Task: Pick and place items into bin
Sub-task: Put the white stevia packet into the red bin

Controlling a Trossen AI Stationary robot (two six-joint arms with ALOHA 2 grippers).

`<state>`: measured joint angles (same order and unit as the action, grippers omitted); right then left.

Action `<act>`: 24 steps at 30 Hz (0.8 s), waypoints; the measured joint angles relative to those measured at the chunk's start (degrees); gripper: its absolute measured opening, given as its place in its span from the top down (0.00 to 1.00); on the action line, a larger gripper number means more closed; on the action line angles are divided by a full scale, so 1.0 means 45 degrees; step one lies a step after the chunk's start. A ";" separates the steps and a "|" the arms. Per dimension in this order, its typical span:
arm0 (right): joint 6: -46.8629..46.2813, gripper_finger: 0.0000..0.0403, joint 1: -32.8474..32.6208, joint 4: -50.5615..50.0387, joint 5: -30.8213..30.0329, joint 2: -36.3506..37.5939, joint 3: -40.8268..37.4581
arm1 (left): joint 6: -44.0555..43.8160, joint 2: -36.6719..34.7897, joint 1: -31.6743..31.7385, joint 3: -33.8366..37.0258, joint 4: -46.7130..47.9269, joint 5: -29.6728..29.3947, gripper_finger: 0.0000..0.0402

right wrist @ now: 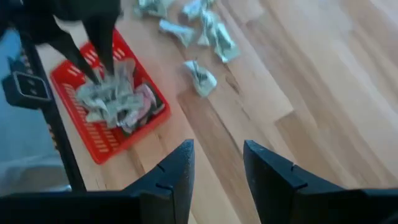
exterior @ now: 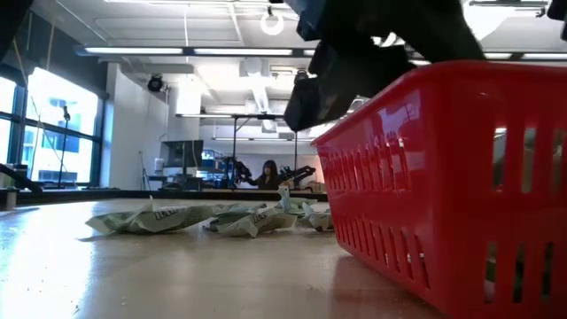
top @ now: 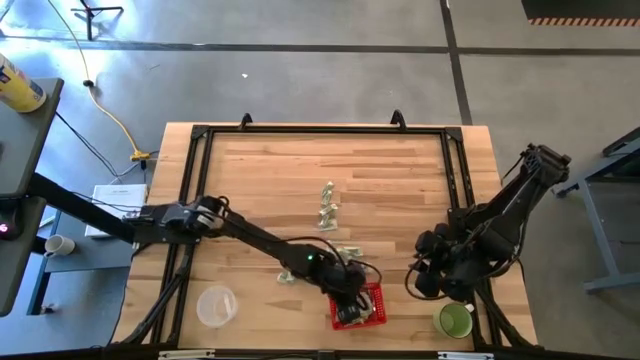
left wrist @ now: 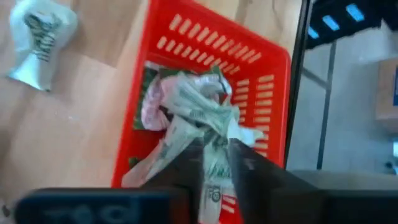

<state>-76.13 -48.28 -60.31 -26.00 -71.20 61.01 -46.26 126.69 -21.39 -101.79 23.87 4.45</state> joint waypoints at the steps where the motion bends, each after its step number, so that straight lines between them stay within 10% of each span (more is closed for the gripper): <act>1: 0.0012 0.68 0.0003 0.0005 0.0153 -0.0134 0.0000 | -0.0096 -0.0052 0.0000 -0.0021 0.0355 -0.0082 0.67; 11: 0.3989 0.52 0.1688 0.1116 0.2115 -0.2522 0.0000 | 0.0766 -0.1715 -0.0421 -0.1037 0.4886 -0.0982 0.35; 24: 1.0995 0.55 0.5740 0.4446 0.4481 -0.4596 -0.0005 | -0.1738 -0.4130 -0.2141 0.1447 0.9661 -0.4446 0.42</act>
<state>-26.65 -22.45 -40.30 -5.83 -91.88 60.99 -54.08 108.11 -31.02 -95.28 67.35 -15.56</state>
